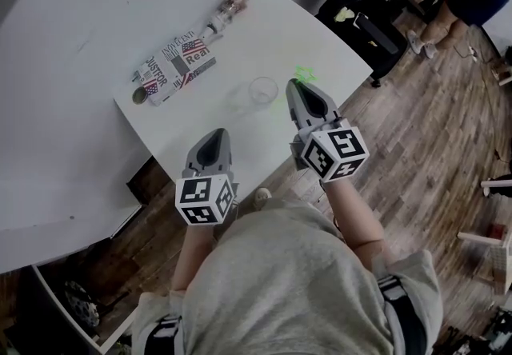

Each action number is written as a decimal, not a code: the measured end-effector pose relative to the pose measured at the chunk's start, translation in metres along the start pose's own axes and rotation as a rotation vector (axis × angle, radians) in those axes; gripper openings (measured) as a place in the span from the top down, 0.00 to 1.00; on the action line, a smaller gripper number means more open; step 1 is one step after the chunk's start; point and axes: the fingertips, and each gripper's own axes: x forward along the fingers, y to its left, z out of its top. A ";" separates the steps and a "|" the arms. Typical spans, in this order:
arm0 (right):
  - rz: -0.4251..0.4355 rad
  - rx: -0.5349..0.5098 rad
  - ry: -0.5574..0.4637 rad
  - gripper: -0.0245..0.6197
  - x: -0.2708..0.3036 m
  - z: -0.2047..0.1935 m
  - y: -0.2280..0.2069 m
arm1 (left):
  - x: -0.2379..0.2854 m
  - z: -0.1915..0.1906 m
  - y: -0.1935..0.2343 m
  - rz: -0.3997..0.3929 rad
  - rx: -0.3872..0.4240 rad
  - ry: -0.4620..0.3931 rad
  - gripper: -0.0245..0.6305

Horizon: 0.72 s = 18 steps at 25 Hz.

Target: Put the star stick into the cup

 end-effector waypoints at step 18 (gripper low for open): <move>0.012 0.018 0.078 0.96 0.059 -0.040 -0.023 | 0.033 -0.005 0.013 0.016 0.008 0.045 0.94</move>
